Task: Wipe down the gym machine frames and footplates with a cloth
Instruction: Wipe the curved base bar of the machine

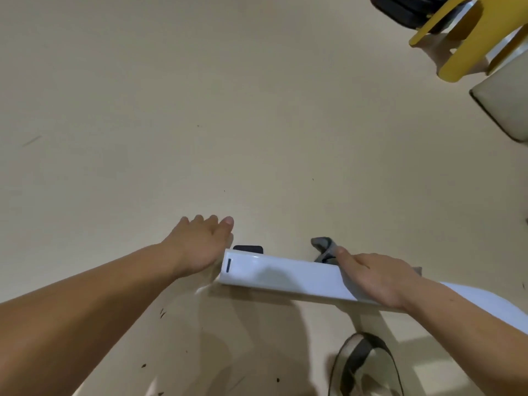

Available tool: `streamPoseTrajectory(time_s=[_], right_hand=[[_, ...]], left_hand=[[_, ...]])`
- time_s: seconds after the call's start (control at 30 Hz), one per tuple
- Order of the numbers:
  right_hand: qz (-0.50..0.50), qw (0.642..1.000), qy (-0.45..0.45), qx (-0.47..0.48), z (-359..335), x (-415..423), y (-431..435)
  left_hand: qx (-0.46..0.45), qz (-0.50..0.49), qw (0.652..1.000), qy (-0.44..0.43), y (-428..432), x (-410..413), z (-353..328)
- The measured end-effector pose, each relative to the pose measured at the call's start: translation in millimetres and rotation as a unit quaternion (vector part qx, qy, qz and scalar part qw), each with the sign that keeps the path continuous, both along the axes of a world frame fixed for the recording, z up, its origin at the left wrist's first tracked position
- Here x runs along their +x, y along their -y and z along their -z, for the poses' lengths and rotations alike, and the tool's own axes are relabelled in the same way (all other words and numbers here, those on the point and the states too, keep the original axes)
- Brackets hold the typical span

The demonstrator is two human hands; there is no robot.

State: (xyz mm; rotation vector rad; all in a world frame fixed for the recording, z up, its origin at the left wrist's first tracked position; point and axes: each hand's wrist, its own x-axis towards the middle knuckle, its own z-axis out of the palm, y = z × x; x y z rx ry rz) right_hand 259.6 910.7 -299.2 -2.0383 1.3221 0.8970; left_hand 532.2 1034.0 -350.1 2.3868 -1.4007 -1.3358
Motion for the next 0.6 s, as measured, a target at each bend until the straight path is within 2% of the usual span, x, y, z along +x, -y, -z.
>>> streamPoseTrajectory(time_s=[0.1,0.17,0.23,0.3,0.4,0.53,0.6], right_hand=[[-0.043,0.995,0.086,-0.014,8.2,-8.6,-5.8],[-0.096,0.981,0.165,-0.048,15.9,-9.3,-13.4],[-0.124,0.968,0.201,-0.082,22.3,-19.1,-13.2],[-0.132,0.965,0.191,-0.126,24.4,-38.9,-8.6],[-0.125,0.962,0.150,-0.192,28.8,-78.2,-0.3],[-0.082,0.949,0.134,-0.273,34.0,-117.9,3.6],[-0.083,0.946,0.144,-0.278,34.3,-110.7,-4.1]], left_hand=[[-0.106,0.029,0.993,-0.044,24.1,-41.8,-11.7],[-0.110,0.097,0.988,-0.049,38.8,-61.9,-9.8],[-0.082,0.173,0.980,-0.053,49.0,-77.6,-11.3],[-0.046,0.218,0.974,-0.034,52.7,-90.9,-10.4],[-0.025,0.224,0.974,0.033,53.2,-95.4,-5.5],[0.009,0.190,0.982,0.022,53.3,-93.5,-8.2],[0.022,0.179,0.983,0.021,55.0,-95.1,-11.8]])
